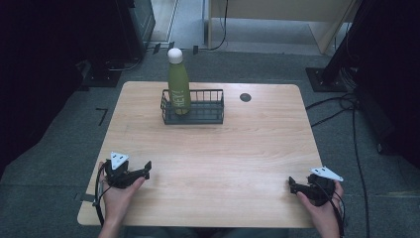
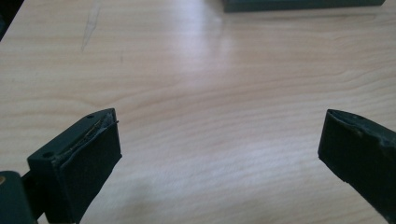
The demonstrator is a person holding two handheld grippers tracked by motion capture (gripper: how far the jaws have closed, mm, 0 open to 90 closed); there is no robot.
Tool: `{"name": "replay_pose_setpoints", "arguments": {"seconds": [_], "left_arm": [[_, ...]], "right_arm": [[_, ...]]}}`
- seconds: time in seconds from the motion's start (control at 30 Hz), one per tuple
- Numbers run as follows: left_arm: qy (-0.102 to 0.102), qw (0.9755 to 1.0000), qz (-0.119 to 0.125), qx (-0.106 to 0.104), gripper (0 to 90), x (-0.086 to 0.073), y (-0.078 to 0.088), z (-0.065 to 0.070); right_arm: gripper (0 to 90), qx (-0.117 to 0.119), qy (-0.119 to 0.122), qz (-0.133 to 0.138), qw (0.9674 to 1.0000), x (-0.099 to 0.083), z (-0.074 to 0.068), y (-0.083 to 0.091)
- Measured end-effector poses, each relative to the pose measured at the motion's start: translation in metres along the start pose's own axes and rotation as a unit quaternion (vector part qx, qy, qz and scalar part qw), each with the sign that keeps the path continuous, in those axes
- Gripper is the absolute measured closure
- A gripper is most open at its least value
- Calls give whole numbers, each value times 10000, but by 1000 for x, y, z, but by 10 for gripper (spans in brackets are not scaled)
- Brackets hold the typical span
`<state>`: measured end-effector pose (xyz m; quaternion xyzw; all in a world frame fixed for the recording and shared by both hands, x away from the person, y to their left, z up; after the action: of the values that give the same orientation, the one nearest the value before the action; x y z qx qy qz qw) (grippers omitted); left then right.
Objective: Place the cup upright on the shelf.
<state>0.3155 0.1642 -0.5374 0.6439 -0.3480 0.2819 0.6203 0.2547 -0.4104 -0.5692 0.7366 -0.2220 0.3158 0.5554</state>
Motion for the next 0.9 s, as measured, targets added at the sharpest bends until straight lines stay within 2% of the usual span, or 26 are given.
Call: {"name": "replay_pose_setpoints", "arguments": {"seconds": [0.13, 0.2, 0.3, 0.5, 0.53, 0.63, 0.7, 0.9], "left_arm": [[-44, 9997, -184, 121, 0, -14, 2, -8], [-152, 9994, -264, 183, 0, -20, 4, -11], [-143, 9991, -345, 223, 0, -27, 7, -17], [-140, 9982, -471, 353, 0, -34, 11, -28], [-218, 9973, -528, 455, 0, -36, 12, -32], [-285, 9966, -611, 478, 0, -41, 14, -35], [-289, 9962, -713, 409, 0, -44, 14, -36], [-392, 9955, -770, 381, 0, -45, 14, -35]], "right_arm": [[1, 0, -3, 0, 10000, 0, 0, 0], [1, 0, 0, 0, 10000, 0, 0, 0], [1, -1, 0, 1, 10000, 0, 0, 0], [1, -2, 0, 2, 10000, 0, 0, 0], [1, -1, -1, 0, 10000, 0, 0, 0], [1, -1, -1, 1, 10000, 0, 0, 0], [1, -1, -2, 1, 10000, 0, 0, 0], [1, -1, 0, 1, 10000, 0, 0, 0]]}}
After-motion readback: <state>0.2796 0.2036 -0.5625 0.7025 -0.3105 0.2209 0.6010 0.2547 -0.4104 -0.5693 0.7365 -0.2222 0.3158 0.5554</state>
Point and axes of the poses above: each handheld gripper's, and its own axes: y roughly backward along the jaws, x roughly out of its top, z roughly to its right, the point moved 6 cm from there along -y, roughly forward along the jaws, and after that the axes turned 13 degrees about x, right-handed, at the moved point
